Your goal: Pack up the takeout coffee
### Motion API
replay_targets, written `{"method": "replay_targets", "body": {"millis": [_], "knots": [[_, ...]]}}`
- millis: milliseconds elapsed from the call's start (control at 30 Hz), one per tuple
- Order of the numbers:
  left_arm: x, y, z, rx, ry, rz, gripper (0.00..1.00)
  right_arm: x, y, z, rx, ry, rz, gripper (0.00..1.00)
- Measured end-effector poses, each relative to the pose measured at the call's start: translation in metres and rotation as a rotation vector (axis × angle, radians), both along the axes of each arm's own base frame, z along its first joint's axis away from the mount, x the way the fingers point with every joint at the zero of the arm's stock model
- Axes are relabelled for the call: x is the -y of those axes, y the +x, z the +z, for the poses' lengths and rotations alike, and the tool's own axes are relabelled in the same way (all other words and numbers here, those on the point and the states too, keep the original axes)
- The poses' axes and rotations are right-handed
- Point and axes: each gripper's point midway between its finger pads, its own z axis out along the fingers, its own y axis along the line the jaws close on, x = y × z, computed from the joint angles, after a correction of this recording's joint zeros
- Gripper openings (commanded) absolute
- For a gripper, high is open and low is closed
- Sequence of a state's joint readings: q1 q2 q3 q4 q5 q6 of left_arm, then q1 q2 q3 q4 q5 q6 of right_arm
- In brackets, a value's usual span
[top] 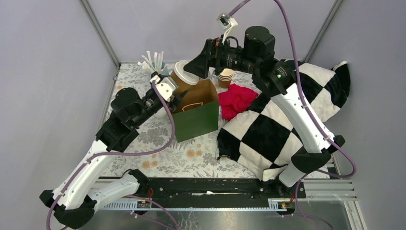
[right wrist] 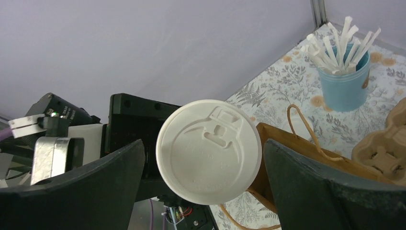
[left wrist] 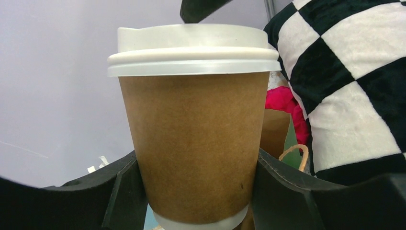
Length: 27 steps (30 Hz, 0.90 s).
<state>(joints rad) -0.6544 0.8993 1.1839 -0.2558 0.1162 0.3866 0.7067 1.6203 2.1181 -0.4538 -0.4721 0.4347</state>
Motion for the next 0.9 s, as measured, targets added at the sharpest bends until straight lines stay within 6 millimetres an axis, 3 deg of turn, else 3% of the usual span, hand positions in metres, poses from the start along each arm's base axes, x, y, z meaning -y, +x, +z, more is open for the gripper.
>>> {"method": "replay_targets", "body": {"millis": [200, 900], "knots": [[0.003, 0.005, -0.001, 0.014, 0.019, -0.001, 0.47, -0.006, 0.009, -0.014, -0.044, -0.03, -0.009, 1.0], [0.007, 0.011, -0.004, 0.033, 0.049, -0.009, 0.47, -0.006, 0.01, -0.018, -0.065, -0.046, -0.011, 1.0]]}}
